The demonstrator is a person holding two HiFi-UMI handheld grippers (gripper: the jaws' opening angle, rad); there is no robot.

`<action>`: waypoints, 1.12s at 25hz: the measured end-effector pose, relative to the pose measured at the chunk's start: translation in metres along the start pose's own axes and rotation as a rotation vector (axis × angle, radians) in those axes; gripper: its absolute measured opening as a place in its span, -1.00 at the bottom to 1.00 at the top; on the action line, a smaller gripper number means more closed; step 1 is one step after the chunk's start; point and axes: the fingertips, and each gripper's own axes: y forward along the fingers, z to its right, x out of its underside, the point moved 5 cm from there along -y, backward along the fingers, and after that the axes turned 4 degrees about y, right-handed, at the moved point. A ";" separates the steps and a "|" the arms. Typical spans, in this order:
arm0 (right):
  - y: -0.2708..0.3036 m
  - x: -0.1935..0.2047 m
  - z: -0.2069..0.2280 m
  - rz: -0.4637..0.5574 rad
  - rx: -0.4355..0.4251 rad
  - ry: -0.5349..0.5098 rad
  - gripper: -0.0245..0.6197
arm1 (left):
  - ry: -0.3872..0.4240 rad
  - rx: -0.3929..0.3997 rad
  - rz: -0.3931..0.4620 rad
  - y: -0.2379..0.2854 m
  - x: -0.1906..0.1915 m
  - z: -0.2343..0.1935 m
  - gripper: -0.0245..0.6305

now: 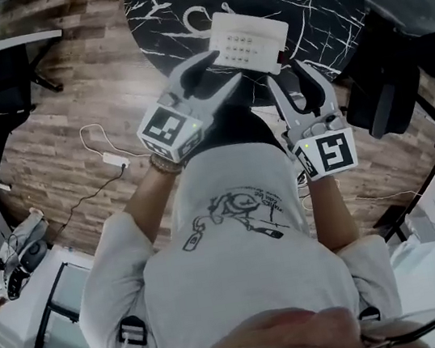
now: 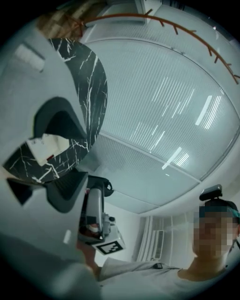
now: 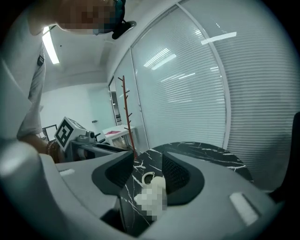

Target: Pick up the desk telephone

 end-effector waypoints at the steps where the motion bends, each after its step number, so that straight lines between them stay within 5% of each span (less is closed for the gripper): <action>1: 0.005 0.010 0.004 -0.024 0.006 0.013 -0.27 | 0.002 -0.008 -0.015 0.004 0.008 -0.005 -0.24; 12: 0.043 0.094 0.047 -0.168 0.075 0.089 -0.01 | -0.087 -0.066 -0.174 0.043 0.093 -0.053 0.17; 28: 0.093 0.208 0.114 -0.248 0.138 0.239 0.26 | -0.226 -0.124 -0.314 0.095 0.202 -0.117 0.20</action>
